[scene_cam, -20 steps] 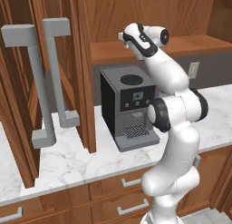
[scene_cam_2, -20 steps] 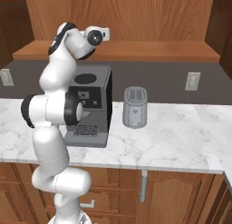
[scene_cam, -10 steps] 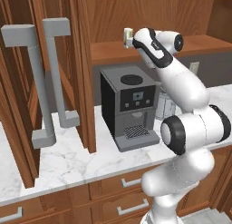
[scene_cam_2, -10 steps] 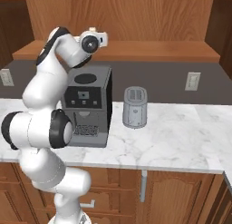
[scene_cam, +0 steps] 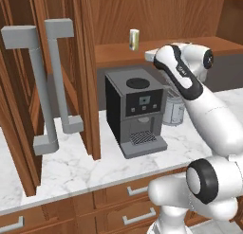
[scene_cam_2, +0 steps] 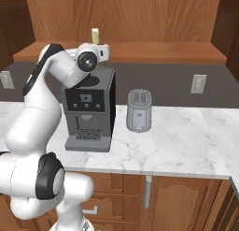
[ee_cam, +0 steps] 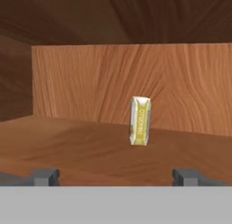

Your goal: Sort all alcoholic drinks to one cabinet, and non-alcoholic drinks to the other.

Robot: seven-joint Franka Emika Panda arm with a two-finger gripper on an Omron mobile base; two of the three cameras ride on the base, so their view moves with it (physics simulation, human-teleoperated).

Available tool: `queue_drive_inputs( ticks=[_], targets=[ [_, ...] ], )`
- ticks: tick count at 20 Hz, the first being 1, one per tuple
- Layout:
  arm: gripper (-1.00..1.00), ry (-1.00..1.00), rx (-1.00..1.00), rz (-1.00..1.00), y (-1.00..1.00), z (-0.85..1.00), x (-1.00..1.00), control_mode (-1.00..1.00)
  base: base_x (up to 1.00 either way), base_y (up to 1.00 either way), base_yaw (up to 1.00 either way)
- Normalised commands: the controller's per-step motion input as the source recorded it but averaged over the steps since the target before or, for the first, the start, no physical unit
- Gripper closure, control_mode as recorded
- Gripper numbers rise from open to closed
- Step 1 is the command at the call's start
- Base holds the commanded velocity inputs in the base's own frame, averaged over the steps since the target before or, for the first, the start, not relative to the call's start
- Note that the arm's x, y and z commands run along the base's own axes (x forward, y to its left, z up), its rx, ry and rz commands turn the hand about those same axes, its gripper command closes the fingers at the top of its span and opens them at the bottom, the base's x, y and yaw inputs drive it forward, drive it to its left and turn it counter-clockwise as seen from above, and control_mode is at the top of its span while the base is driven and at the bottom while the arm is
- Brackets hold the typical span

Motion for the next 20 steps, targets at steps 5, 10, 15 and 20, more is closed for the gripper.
queue_drive_inputs(
  ticks=[5,10,15,20],
  targets=[
    [-1.00,0.14,-0.02,0.00,-0.14,0.00,-1.00,-1.00,0.00,0.00,0.00],
    [-1.00,0.22,-0.01,-0.01,-0.15,0.00,-1.00,-1.00,0.00,0.00,0.00],
    [-1.00,0.24,0.00,-0.03,-0.12,-0.01,-0.90,-1.00,0.00,0.00,0.00],
    [-1.00,0.17,0.00,-0.02,-0.14,-0.26,-0.59,-1.00,0.00,0.00,0.00]
  ],
)
